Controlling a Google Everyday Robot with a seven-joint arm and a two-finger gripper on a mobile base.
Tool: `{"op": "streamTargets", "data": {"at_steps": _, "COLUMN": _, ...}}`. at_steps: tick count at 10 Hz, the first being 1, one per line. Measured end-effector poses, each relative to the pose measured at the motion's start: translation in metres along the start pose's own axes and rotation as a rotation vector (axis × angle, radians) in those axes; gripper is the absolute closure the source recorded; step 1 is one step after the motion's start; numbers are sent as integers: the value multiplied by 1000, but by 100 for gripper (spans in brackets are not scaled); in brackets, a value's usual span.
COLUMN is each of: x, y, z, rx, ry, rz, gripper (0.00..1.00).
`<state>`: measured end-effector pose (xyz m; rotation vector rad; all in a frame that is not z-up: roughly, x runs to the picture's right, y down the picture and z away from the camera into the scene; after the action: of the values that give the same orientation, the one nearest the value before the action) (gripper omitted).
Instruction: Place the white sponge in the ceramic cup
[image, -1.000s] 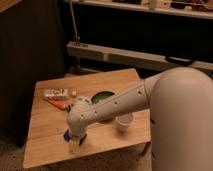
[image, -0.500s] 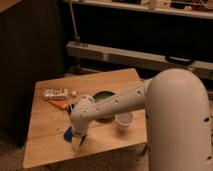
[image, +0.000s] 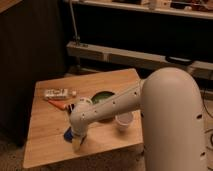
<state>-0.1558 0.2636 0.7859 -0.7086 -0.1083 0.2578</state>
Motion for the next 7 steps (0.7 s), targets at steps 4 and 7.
{"op": "streamTargets", "data": {"at_steps": 4, "x": 0, "y": 10, "z": -11, "rx": 59, "ry": 27, "rz": -6, "gripper": 88}}
{"op": "streamTargets", "data": {"at_steps": 7, "x": 21, "y": -26, "z": -60, "rx": 31, "ry": -69, "rz": 51, "gripper": 100}}
